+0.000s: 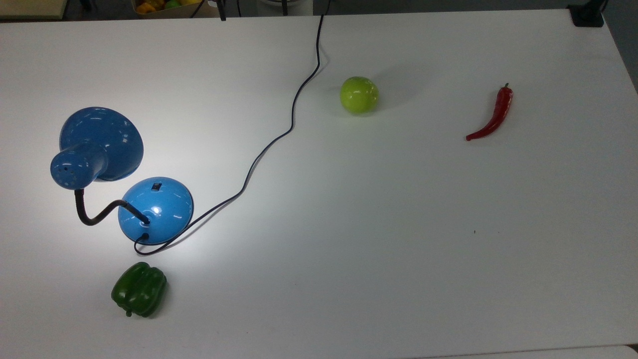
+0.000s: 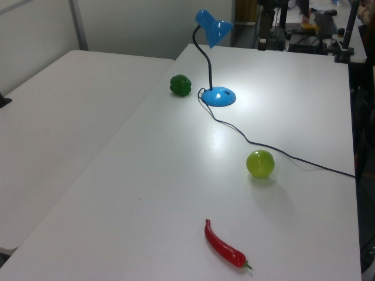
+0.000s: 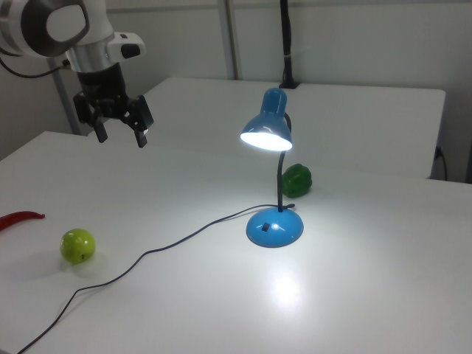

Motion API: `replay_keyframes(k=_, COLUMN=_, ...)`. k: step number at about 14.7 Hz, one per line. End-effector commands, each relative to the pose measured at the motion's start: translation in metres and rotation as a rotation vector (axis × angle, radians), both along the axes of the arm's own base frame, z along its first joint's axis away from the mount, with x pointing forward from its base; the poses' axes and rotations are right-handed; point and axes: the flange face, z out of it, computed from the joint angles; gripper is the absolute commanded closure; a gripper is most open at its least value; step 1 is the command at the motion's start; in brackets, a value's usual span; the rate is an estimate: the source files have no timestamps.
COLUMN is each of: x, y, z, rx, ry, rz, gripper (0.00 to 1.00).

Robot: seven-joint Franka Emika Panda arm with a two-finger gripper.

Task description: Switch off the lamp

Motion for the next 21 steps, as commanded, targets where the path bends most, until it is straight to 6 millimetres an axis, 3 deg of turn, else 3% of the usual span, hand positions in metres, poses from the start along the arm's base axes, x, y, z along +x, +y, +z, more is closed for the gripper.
replay_keyframes(k=1, x=-0.0065, y=0.0061, z=0.0049, rx=-0.009, ry=-0.007, rz=0.032, gripper=0.00)
replay_keyframes(k=12, x=-0.0080, y=0.0005, z=0.0102, rx=-0.010, ry=-0.019, rz=0.021, gripper=0.02)
replay_keyframes(k=21, x=-0.0078, y=0.0051, z=0.0054, rx=0.000, ry=-0.008, rz=0.028, gripper=0.83)
